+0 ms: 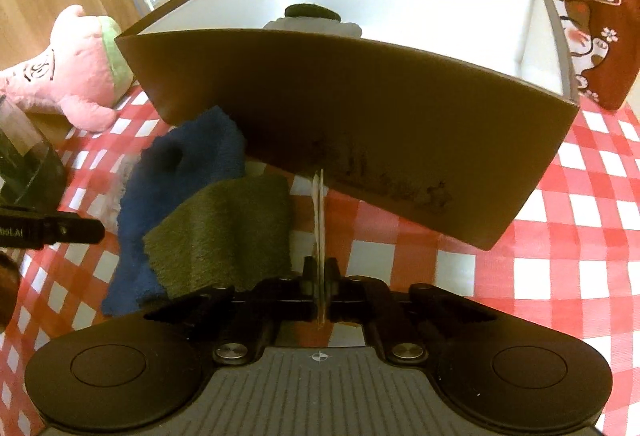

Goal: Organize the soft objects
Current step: 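Close the right gripper on the white paper strip, then lift the white paper toward the box with the right gripper while the left gripper reaches the cotton swab bag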

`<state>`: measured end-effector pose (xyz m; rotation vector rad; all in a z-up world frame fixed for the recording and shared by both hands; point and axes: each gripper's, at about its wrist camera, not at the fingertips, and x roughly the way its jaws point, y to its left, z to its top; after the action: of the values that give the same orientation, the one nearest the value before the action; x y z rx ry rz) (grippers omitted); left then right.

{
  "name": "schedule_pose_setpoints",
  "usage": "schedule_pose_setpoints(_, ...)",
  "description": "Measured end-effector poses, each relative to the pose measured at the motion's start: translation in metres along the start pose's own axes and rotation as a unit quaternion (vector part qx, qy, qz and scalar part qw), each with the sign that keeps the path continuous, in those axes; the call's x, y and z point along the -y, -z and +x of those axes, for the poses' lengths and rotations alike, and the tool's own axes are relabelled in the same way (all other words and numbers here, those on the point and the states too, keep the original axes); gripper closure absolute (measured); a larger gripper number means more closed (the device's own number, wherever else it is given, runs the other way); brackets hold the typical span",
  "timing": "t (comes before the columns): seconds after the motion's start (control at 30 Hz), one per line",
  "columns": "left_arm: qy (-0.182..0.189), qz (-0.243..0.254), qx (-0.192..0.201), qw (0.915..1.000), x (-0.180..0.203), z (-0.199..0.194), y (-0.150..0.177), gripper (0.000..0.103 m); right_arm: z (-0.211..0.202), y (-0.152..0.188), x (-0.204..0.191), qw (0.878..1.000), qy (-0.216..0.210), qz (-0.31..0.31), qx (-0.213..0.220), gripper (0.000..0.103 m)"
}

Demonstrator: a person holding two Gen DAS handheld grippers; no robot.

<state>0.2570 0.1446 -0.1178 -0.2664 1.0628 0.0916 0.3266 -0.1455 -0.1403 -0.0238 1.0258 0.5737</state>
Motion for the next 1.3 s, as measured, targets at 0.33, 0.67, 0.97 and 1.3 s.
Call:
schedule_pose_setpoints(0.33, -0.007, -0.062, 0.025, 0.9977, -0.009, 0.014, -0.042, 0.057, -0.002, -0.002, 0.01, 1.0, 0.019, 0.008, 0.0, 0.1)
schedule_pose_setpoints(0.67, -0.021, -0.046, -0.002, 0.9987, -0.003, 0.045, -0.047, 0.057, -0.003, 0.0, 0.015, 1.0, 0.023, 0.015, -0.006, 0.1)
schedule_pose_setpoints(0.97, -0.03, -0.043, -0.01, 0.9986, -0.025, 0.027, -0.014, 0.055, -0.005, 0.005, 0.021, 0.999, 0.025, 0.019, -0.011, 0.1)
schedule_pose_setpoints(1.3, -0.039, -0.098, -0.039, 0.9936, -0.041, 0.008, 0.011, 0.045, -0.005, 0.01, 0.02, 0.999, 0.024, 0.015, -0.018, 0.1)
